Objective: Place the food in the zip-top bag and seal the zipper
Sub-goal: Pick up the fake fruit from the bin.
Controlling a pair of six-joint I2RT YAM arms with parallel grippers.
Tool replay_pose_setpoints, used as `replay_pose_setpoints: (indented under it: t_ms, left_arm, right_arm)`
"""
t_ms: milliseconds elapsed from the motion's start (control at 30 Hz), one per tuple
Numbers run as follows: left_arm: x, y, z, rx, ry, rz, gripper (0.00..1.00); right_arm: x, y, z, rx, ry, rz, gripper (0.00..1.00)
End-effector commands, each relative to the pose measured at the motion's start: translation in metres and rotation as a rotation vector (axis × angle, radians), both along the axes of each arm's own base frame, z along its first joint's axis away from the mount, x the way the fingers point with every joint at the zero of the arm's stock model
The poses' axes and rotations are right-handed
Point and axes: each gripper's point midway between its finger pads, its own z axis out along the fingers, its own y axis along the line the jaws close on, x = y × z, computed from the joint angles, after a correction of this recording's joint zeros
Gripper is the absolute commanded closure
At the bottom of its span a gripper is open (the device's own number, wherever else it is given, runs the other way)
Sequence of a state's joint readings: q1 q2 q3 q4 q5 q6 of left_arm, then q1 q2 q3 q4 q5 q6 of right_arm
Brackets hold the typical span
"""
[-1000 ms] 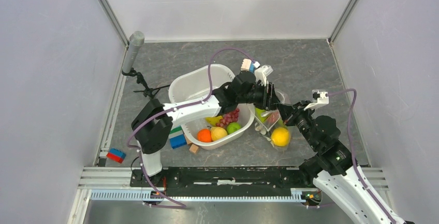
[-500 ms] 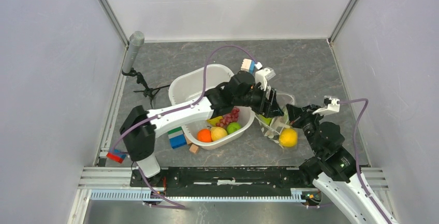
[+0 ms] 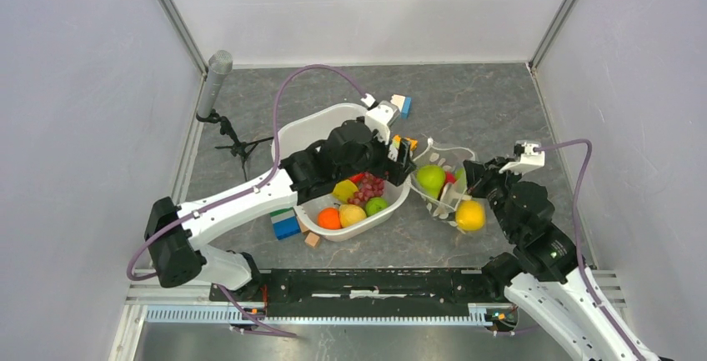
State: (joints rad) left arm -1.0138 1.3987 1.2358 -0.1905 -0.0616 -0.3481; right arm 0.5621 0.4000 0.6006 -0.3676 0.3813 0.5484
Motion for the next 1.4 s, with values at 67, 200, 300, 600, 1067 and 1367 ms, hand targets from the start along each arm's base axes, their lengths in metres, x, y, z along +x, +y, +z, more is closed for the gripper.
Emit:
replay_pose_setpoints:
  t_ms: [67, 200, 300, 600, 1067, 1367]
  left_arm:
    - [0.048, 0.082, -0.068, 0.264, 0.005, 0.246, 0.0]
    - [0.068, 0.111, -0.109, 0.296, 0.138, 0.279, 0.0]
    - [0.079, 0.123, -0.136, 0.329, 0.214, 0.283, 0.0]
    - [0.097, 0.103, -0.18, 0.384, 0.305, 0.199, 0.02]
    - [0.097, 0.121, -0.229, 0.497, 0.39, 0.285, 0.36]
    - [0.092, 0.117, -0.153, 0.314, 0.255, 0.28, 0.49]
  right_arm:
    - [-0.006, 0.007, 0.018, 0.043, -0.072, 0.053, 0.93]
    - [-0.006, 0.019, -0.005, 0.09, -0.028, 0.096, 0.93]
    - [-0.007, 0.026, -0.012, 0.1, -0.006, 0.125, 0.93]
    - [-0.004, 0.029, -0.014, 0.08, 0.01, 0.136, 0.93]
    - [-0.001, 0.03, -0.018, 0.063, 0.027, 0.132, 0.93]
    - [-0.003, 0.03, -0.017, 0.067, 0.025, 0.133, 0.93]
